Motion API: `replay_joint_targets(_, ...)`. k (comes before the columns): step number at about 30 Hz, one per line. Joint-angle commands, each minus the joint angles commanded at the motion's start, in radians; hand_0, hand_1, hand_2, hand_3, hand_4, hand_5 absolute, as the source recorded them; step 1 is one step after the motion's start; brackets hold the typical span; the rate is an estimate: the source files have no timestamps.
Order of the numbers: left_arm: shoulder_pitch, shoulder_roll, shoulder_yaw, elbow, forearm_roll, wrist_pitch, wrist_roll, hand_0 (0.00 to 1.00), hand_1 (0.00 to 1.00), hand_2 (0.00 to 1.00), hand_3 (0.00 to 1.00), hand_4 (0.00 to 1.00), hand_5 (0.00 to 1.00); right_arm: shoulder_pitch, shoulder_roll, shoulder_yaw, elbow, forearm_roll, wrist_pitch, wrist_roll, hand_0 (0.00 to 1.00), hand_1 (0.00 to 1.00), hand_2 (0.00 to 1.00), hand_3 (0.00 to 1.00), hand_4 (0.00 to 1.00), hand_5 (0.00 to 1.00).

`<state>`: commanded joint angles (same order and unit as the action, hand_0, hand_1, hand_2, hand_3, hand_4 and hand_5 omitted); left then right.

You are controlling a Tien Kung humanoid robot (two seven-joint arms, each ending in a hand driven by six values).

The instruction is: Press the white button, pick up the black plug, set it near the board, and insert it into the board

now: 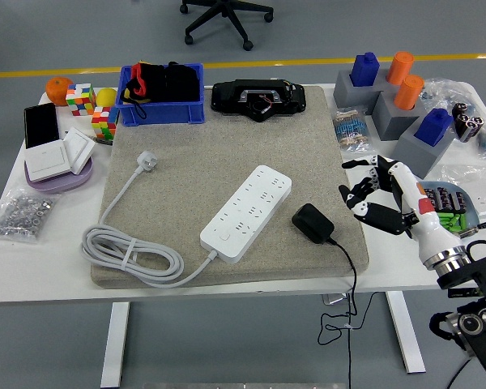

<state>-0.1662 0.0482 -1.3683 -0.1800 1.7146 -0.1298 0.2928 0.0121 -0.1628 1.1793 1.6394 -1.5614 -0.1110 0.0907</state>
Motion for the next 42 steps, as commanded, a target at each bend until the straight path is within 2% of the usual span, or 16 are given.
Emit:
replay_joint_targets(5, -0.001, 0.000, 0.004, 0.000, -0.002, -0.001, 0.001, 0.686, 0.632, 0.608, 0.631, 0.556, 0.164, 0.036, -0.008, -0.080, -0.008, 0.015, 0.009, -0.012, 0.002, 0.005, 0.132, 0.615, 0.693, 0.185)
replay_joint_targets(6, -0.001, 0.000, 0.003, 0.000, -0.001, -0.001, 0.002, 0.686, 0.633, 0.608, 0.631, 0.556, 0.164, 0.045, -0.008, -0.103, -0.011, 0.017, 0.014, -0.018, 0.002, 0.002, 0.093, 0.612, 0.718, 0.185)
replay_joint_targets(9, 0.000, 0.001, 0.002, 0.000, 0.001, -0.001, 0.002, 0.686, 0.633, 0.608, 0.631, 0.556, 0.164, 0.067, -0.009, -0.155, -0.017, 0.021, 0.033, -0.038, 0.002, 0.002, 0.093, 0.612, 0.718, 0.185)
replay_joint_targets(14, 0.003, 0.003, 0.000, 0.000, -0.001, -0.001, 0.004, 0.686, 0.633, 0.608, 0.631, 0.556, 0.165, 0.123, -0.014, -0.267, -0.048, 0.006, 0.070, -0.105, 0.002, 0.002, 0.092, 0.626, 0.718, 0.190)
replay_joint_targets(18, 0.005, 0.003, 0.001, 0.000, -0.007, 0.000, 0.005, 0.686, 0.632, 0.608, 0.631, 0.556, 0.165, 0.178, -0.022, -0.337, -0.081, -0.041, 0.077, -0.138, 0.002, 0.002, 0.093, 0.629, 0.710, 0.194)
replay_joint_targets(25, 0.005, 0.004, 0.001, 0.000, -0.011, 0.001, 0.006, 0.686, 0.634, 0.608, 0.631, 0.556, 0.165, 0.277, -0.014, -0.420, -0.134, -0.089, 0.059, -0.142, 0.002, 0.002, 0.092, 0.625, 0.710, 0.195)
replay_joint_targets(33, 0.009, 0.003, -0.001, 0.000, -0.015, 0.001, 0.010, 0.686, 0.634, 0.609, 0.631, 0.556, 0.165, 0.344, 0.008, -0.474, -0.190, -0.182, 0.014, -0.125, 0.002, 0.002, 0.092, 0.621, 0.705, 0.193)
replay_joint_targets(37, 0.009, 0.003, 0.000, 0.000, -0.013, -0.001, 0.012, 0.686, 0.634, 0.610, 0.631, 0.556, 0.165, 0.379, 0.028, -0.499, -0.234, -0.232, -0.011, -0.113, 0.002, 0.002, 0.092, 0.617, 0.684, 0.179)
replay_joint_targets(42, 0.007, 0.002, 0.008, 0.000, -0.016, -0.004, 0.014, 0.686, 0.633, 0.609, 0.631, 0.556, 0.165, 0.439, 0.069, -0.540, -0.320, -0.244, -0.037, -0.098, 0.002, 0.002, 0.092, 0.615, 0.673, 0.173)
